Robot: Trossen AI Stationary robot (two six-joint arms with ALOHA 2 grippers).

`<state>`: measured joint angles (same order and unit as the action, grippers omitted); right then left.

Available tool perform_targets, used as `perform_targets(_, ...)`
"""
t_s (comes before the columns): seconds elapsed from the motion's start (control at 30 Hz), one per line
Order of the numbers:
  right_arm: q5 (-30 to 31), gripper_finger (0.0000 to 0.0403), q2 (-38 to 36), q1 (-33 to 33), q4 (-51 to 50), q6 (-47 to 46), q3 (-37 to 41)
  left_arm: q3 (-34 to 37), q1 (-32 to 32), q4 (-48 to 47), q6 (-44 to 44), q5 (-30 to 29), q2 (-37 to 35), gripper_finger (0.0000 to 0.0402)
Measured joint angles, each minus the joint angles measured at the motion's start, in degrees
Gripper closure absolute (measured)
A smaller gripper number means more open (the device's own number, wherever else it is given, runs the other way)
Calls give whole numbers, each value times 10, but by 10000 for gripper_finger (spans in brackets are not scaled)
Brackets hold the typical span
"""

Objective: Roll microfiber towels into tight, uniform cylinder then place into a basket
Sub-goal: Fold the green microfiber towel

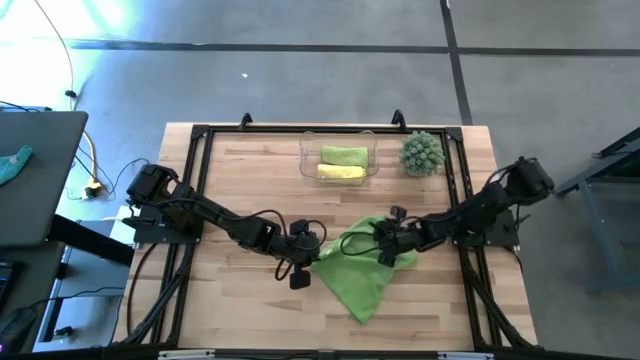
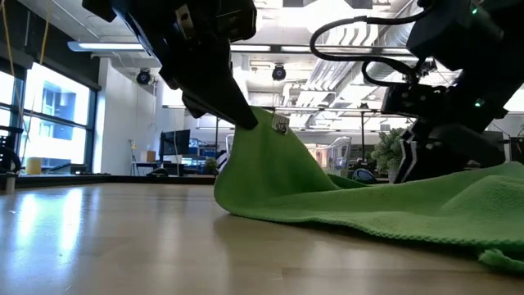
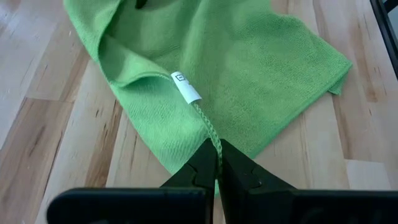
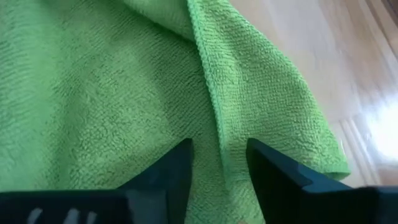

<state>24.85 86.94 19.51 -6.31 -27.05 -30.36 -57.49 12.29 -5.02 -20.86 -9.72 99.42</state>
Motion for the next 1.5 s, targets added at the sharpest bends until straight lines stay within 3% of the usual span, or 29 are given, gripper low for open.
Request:
perform_targets(0.33,-16,357,-7,-4,-10,1,0,0,1,-2,0,1,0,401)
perform_targets(0.53,-47,387,-44,-4,-71,-1,-16,-1,1,-5,0,5,-11,401)
perform_targets(0.9,-66,378,-67,-6,-109,-40,-37,0,1,-13,5,-13,-56,401)
perform_targets(1.23,-57,307,-66,-11,-113,-77,-36,0,2,-14,5,-13,-57,401)
perform_targets(1.5,-41,311,-66,-26,-85,-75,-36,0,1,-17,16,-14,-57,401)
